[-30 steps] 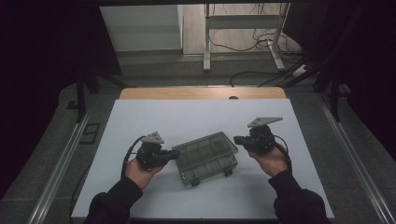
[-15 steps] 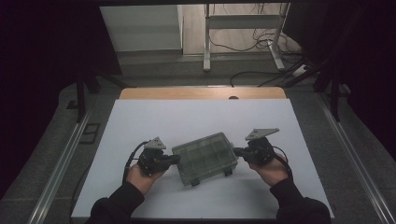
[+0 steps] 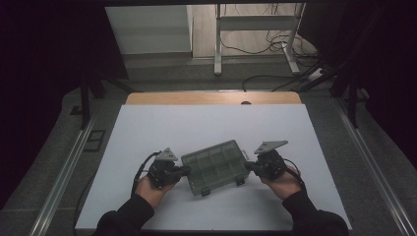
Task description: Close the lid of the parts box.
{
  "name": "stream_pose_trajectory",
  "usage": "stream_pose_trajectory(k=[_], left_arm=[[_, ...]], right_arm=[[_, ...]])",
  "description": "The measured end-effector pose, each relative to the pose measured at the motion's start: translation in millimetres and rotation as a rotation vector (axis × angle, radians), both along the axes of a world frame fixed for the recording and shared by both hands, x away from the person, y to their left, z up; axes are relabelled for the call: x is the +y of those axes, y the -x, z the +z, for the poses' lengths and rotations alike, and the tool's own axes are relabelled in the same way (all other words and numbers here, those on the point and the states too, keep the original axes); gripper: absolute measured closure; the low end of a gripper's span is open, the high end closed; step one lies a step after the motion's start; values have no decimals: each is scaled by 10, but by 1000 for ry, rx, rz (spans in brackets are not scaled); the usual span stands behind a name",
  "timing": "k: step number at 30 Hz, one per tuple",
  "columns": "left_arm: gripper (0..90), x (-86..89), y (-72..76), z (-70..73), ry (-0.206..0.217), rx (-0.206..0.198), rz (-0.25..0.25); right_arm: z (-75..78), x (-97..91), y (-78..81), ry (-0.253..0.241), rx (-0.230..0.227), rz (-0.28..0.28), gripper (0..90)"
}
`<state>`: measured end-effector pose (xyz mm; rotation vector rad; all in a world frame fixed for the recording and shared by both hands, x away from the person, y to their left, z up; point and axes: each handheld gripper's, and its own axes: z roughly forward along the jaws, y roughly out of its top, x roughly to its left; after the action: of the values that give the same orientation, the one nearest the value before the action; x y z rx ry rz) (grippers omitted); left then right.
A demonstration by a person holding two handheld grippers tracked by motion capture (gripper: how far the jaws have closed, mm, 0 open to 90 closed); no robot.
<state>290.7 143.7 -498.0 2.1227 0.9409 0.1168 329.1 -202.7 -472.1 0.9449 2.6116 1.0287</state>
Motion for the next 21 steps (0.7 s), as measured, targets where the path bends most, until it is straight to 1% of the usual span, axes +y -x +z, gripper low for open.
stream_pose_trajectory(k=[5, 9, 10, 14, 16, 21], left_arm=[[856, -5, 18, -3, 1, -1, 6], [856, -23, 70, 15, 11, -3, -3], [855, -26, 88, 26, 14, -11, -8], [850, -57, 205, 63, 35, -22, -12], [850, -84, 276, 62, 43, -19, -17], [850, -182, 433, 26, 17, -23, -38]], right_arm=[[-27, 8, 0, 9, 8, 0, 888], [-32, 4, -5, 8, 6, 3, 888], [-33, 5, -5, 8, 5, 3, 888], [-32, 7, 0, 8, 6, 1, 888], [-31, 9, 2, 10, 5, 2, 888], [-30, 10, 3, 10, 4, 8, 888]])
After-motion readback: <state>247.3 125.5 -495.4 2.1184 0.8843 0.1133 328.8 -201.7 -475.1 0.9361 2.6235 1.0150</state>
